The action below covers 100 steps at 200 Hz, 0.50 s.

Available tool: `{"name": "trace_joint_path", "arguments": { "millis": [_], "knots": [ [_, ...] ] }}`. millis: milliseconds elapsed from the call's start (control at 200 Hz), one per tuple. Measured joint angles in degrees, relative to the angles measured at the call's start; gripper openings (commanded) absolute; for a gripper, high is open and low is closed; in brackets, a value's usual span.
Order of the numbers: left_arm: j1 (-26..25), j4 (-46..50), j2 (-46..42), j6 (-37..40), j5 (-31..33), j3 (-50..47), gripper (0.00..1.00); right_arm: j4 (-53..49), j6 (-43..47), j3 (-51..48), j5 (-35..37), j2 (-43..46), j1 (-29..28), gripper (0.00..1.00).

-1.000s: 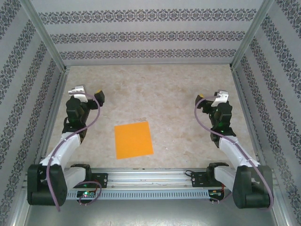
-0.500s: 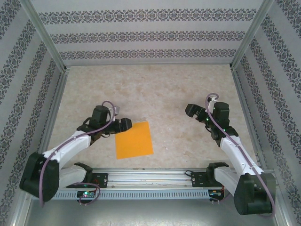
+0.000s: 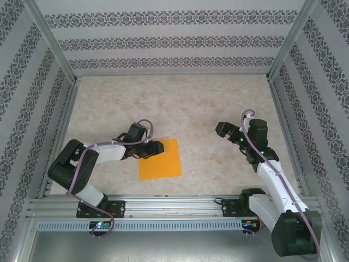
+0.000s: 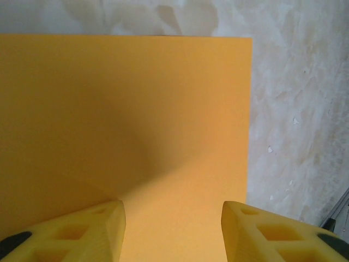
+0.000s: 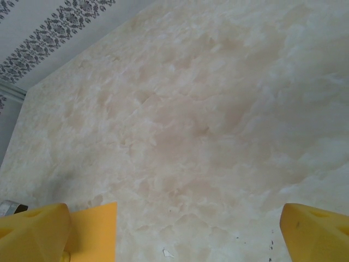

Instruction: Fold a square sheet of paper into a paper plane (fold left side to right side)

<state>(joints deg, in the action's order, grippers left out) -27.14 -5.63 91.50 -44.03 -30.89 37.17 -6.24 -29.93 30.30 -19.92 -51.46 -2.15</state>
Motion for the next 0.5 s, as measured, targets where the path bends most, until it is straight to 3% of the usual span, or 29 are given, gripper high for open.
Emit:
{"name": "trace_joint_path", "arguments": {
  "millis": [500],
  "knots": [
    [-2.5,3.1,19.7,3.9,-0.4,24.8,0.49,-5.9,2.8,1.8,1.2,-4.0,0.0,0.95]
  ]
}}
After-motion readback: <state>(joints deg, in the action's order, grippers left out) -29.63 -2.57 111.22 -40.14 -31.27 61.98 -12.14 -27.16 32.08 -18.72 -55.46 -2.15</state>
